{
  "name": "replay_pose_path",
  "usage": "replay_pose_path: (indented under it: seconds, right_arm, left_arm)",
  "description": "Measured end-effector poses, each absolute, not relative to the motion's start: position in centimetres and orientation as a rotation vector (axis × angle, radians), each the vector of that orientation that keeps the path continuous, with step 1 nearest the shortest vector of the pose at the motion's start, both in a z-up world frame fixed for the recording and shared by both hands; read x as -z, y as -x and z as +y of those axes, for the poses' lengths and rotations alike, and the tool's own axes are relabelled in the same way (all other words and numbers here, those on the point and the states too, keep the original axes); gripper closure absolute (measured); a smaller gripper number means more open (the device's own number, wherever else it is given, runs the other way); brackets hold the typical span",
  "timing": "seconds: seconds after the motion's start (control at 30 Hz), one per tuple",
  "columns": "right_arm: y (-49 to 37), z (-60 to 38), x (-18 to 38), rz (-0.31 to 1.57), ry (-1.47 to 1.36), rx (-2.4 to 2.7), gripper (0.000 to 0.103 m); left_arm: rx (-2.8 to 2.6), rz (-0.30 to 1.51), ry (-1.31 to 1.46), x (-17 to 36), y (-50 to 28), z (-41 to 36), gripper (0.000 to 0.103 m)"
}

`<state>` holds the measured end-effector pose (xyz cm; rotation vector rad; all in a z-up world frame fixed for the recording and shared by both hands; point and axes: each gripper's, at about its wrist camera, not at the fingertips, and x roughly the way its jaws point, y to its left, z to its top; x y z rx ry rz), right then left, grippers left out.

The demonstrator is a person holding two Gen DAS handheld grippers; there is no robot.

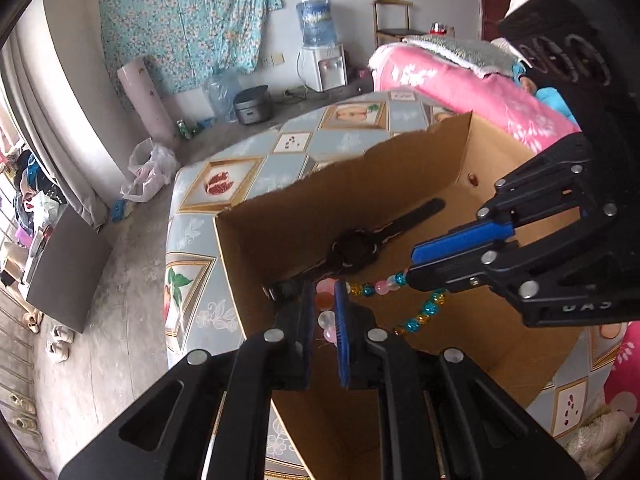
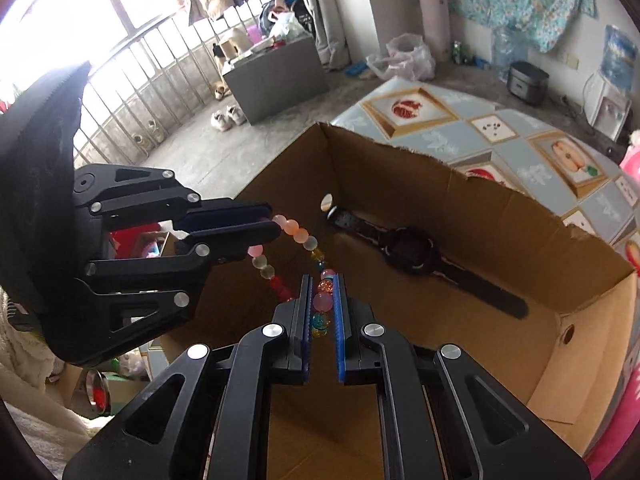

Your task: Organize jewelry

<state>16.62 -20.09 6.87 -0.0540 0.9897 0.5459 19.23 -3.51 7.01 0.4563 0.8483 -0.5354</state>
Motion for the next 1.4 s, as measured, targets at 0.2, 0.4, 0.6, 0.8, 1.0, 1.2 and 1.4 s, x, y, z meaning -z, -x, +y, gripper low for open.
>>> replay_pose_path:
  seconds: [0.2,0.4,0.6,0.8,1.0,1.2,1.4]
  right_arm:
    - [-17.7,-20.8,-6.6,1.006,0.035,-0.529,0.089]
    - [-15.1,-23.9,-9.7,0.852,-0.013,-0.446,0.073]
    - [-8.4,-27.6,-12.4,0.638,-0.075,-0.295,0.047]
    - [-4.4,-29.0,-12.7,0.562,-0.111,-0.15,0.03]
    - [-2.4,-30.9,-10.9,0.568,-0.194,-0.02,0.026]
    - [-1.9,-32.9,-8.0,0.633,-0.352,0.014,0.026]
    - [-2.3,-33.2,-6.2,0.686,-0.422,0.001,0.026]
  left_arm:
    - [0.516,0.876,-0.462,-6.1,-19.7,-3.7,0.088]
    - [0.504,0.83,-0.334,-8.4,-19.0,-2.1,0.081]
    - [0.48,0.787,-0.187,-10.4,-16.3,0.6,0.066]
    - [0.466,0.755,-0.123,-9.8,-13.2,2.8,0.041]
    - [0.482,0.745,-0.029,-8.2,-11.7,4.8,0.038]
    - [0.501,0.758,0.077,-6.2,-11.0,5.9,0.036]
    - [0.543,0.79,0.165,-4.9,-11.2,5.5,0.036]
